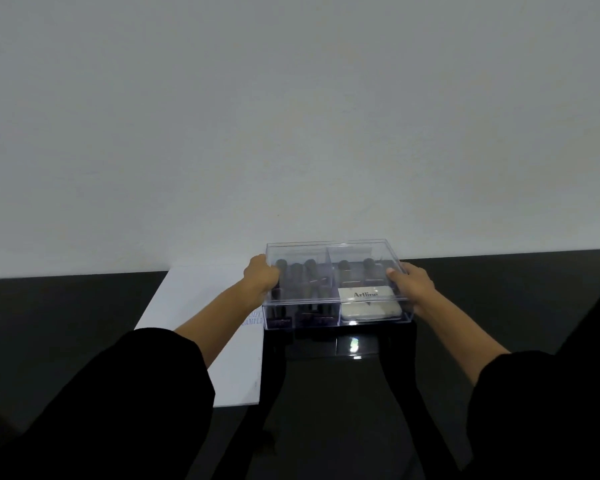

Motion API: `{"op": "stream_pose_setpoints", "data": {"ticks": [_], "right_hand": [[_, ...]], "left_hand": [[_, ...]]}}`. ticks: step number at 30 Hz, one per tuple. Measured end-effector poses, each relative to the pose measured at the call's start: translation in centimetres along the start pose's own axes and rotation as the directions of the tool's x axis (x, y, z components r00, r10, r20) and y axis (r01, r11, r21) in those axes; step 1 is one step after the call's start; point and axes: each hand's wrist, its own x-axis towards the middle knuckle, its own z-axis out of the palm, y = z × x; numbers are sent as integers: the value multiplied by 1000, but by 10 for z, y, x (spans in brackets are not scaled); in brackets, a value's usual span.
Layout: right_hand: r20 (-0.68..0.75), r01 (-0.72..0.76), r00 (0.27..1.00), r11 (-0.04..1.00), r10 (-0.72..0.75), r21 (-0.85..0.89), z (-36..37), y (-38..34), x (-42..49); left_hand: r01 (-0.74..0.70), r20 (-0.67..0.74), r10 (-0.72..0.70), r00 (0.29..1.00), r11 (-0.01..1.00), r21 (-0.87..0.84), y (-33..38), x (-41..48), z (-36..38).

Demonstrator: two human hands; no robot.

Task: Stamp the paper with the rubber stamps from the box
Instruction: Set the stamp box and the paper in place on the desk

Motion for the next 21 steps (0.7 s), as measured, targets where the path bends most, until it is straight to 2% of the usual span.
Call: {"op": "stream_pose_setpoints", "data": {"ticks": [6,15,21], "right_hand": [[-29,21,999,1000,-22,-14,-36,-2,-49],[-35,-35,999,999,36,22,-75,19,-131],[-29,-71,997,997,72,33,-84,31,-164]], "left_hand": [[-11,14,10,1000,1000,23,8,-56,-3],[-5,45,6,999,1000,-6,9,-145,-1],[4,10,-4,1000,1000,-4,1,-188,3]]}}
